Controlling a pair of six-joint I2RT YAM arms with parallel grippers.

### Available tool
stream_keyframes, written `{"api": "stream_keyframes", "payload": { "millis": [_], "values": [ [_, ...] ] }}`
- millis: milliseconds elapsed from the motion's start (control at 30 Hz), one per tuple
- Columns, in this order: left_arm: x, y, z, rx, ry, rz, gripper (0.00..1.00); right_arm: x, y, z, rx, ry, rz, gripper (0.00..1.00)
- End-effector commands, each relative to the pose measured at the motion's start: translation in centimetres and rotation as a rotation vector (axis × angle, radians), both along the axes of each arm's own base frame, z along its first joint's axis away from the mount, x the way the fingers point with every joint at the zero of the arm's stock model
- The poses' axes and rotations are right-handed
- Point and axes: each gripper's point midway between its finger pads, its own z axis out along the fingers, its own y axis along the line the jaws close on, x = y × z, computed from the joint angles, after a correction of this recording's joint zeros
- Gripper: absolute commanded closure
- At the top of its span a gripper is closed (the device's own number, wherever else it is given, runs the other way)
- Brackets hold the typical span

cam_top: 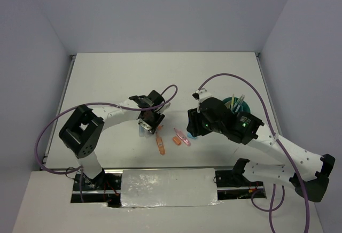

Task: Sort the stationery into containers
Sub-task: Pick up the pen from the center of the board.

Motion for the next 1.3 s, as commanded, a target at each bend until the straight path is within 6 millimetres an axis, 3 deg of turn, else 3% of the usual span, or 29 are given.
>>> {"api": "stream_keyframes", "payload": {
  "millis": [0, 200, 733, 867, 900, 1067, 1133, 1267],
  "values": [
    [0.0, -0.3, -0.6, 0.003, 0.005, -0.025, 0.49, 0.6, 0.6, 2.2, 0.038, -0.044, 0.004, 0.46],
    [-0.1, -0.3, -0.9, 0.007, 0.011, -0.028, 0.54, 0.7, 0.7, 2.5, 0.043, -0.049, 0.003, 0.46],
    [0.7, -0.3, -1.9, 0.036, 0.014, -0.001, 0.53, 0.6, 0.3, 3.0, 0.036, -0.056, -0.001, 0.46],
    [0.8, -0.7, -1.7, 0.020, 0.009, 0.007, 0.71, 0.6, 0.1, 3.2, 0.046, -0.064, -0.008, 0.45],
    [1.1, -0.9, -1.4, 0.015, 0.000, 0.011, 0.78, 0.6, 0.1, 3.2, 0.050, -0.065, -0.012, 0.45],
    [2.4, -2.0, 1.6, -0.040, -0.058, 0.034, 0.87, 0.6, 0.2, 2.6, 0.074, -0.061, -0.024, 0.42],
    [3.4, -2.7, 3.6, -0.066, -0.102, 0.046, 0.91, 0.5, 0.7, 2.5, 0.094, -0.060, -0.008, 0.42],
    [5.4, -3.3, 8.9, -0.121, -0.213, 0.094, 1.00, 0.5, 1.8, -0.9, 0.046, 0.004, 0.020, 0.44]
  ]
}}
